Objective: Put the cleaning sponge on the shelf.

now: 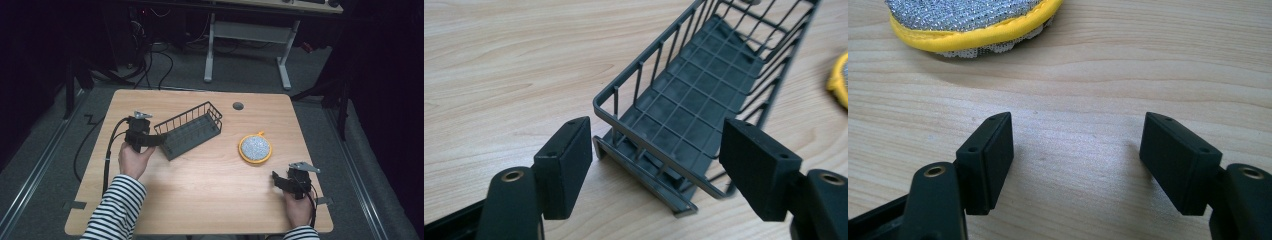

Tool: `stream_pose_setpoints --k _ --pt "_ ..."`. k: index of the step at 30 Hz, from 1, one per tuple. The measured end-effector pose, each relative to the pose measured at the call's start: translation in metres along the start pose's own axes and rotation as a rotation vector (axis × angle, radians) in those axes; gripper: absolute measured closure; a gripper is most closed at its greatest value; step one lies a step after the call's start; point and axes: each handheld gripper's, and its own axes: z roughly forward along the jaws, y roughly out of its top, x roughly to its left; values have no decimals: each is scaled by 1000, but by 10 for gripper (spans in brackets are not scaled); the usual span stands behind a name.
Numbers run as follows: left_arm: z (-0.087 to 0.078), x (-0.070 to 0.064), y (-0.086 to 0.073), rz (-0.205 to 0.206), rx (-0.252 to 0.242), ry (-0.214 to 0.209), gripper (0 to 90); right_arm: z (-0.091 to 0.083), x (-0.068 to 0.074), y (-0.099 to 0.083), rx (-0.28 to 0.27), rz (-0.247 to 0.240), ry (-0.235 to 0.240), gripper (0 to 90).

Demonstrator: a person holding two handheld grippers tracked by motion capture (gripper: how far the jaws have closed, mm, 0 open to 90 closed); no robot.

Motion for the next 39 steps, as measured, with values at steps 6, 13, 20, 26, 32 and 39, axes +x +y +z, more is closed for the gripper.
stream_pose_setpoints --k 6,13,20,26,32,39 --pt "14 2 6 -14 33 34 306 0 0 0 0 -2 1 298" --pt "24 0 6 -5 66 71 332 0 0 0 0 -2 1 298" --pt "28 -2 5 16 84 84 386 0 0 0 0 -6 3 298" --pt "29 -4 4 38 94 95 399 0 0 0 0 -6 2 298" --pt "27 -5 3 39 100 89 411 0 0 0 0 -5 2 298" --pt "25 -5 -1 34 85 80 417 0 0 0 0 -5 1 298"
